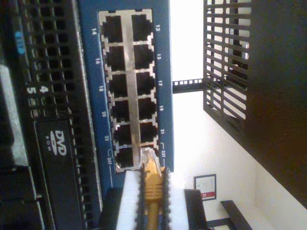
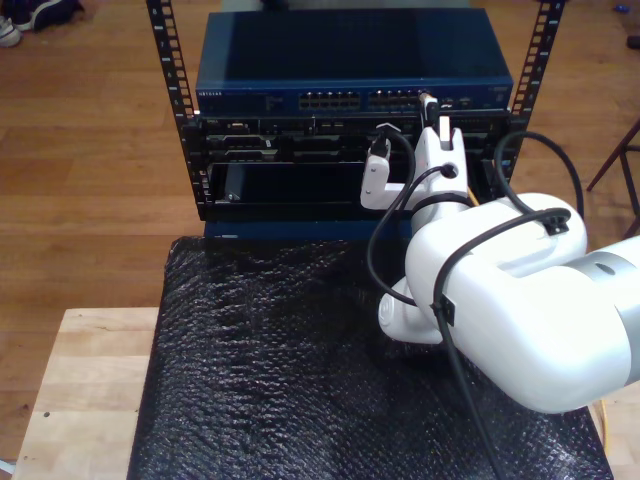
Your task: Grab the cable and plug it in
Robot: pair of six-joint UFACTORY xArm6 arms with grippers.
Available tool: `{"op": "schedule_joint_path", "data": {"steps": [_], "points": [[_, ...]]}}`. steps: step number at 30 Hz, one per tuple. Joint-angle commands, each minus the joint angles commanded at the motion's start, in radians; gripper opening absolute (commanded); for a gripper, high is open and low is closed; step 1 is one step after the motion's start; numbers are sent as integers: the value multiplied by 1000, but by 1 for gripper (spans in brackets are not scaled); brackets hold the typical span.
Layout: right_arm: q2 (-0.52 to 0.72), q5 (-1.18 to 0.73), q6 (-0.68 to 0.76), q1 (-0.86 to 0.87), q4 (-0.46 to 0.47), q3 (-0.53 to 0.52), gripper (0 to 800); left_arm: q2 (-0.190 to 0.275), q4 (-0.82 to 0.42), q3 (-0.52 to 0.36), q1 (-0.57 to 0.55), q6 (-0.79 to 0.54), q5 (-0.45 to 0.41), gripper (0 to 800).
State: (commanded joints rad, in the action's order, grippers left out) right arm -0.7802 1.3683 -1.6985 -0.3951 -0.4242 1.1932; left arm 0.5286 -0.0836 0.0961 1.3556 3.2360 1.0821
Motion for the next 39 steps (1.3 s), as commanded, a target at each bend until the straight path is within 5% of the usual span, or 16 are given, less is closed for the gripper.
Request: {"op": "schedule_joint_path", "data": {"steps": [39], "points": [[0, -26, -2, -3, 2, 26, 0, 0, 0, 0, 0, 0, 2, 800]]}}
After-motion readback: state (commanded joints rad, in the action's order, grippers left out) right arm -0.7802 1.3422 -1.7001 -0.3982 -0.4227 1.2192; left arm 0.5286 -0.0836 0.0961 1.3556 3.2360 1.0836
